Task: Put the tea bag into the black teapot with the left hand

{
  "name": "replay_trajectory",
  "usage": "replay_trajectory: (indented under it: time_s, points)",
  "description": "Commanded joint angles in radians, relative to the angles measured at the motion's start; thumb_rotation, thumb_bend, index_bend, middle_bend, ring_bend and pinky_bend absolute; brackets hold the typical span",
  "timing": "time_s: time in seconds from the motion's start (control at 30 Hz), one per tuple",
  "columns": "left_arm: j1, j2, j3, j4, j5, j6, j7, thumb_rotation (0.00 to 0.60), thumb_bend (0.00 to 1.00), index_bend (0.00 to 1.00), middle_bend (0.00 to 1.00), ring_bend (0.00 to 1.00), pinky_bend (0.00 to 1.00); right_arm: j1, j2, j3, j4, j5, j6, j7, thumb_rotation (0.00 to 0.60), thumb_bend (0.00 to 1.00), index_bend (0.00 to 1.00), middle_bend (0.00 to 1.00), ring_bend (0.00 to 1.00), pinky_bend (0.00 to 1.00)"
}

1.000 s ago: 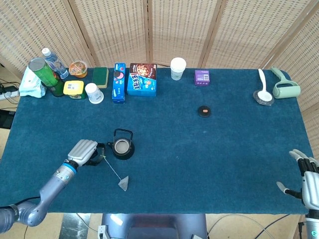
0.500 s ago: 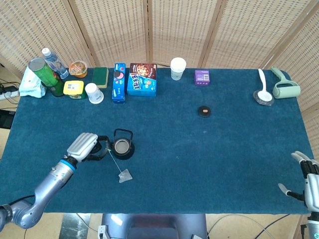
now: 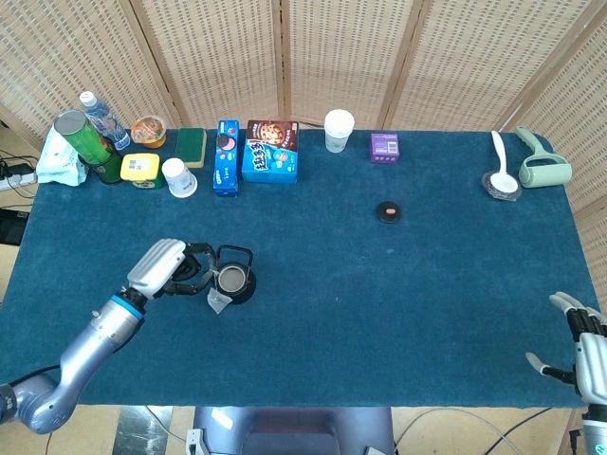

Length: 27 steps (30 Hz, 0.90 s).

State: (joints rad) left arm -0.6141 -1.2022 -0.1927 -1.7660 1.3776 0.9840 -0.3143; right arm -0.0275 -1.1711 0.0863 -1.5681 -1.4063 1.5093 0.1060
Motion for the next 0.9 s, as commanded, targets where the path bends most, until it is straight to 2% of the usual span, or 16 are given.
replay_trajectory:
  time_s: [0.03,0.4,0.9]
  points:
    - [-0.006,0.007,-0.015,-0.004,0.002,0.012,-0.008,0.6,0.5,0.72,1.0,1.0,0.93,0.0,-0.001,-0.001,0.001,0.002,-0.002,0.002,0.6,0.12,0.18,0.18,0.21,0.15]
    - [-0.043,0.026,-0.058,-0.01,-0.018,0.009,-0.016,0.6,0.5,0.72,1.0,1.0,0.93,-0.002,-0.008,0.0,0.01,0.006,-0.005,0.008,0.6,0.12,0.18,0.18,0.22,0.15]
    - [-0.044,0.038,-0.04,0.001,-0.045,-0.004,-0.014,0.6,0.5,0.72,1.0,1.0,0.93,0.001,-0.009,0.005,0.009,0.01,-0.012,0.005,0.6,0.12,0.18,0.18,0.22,0.15]
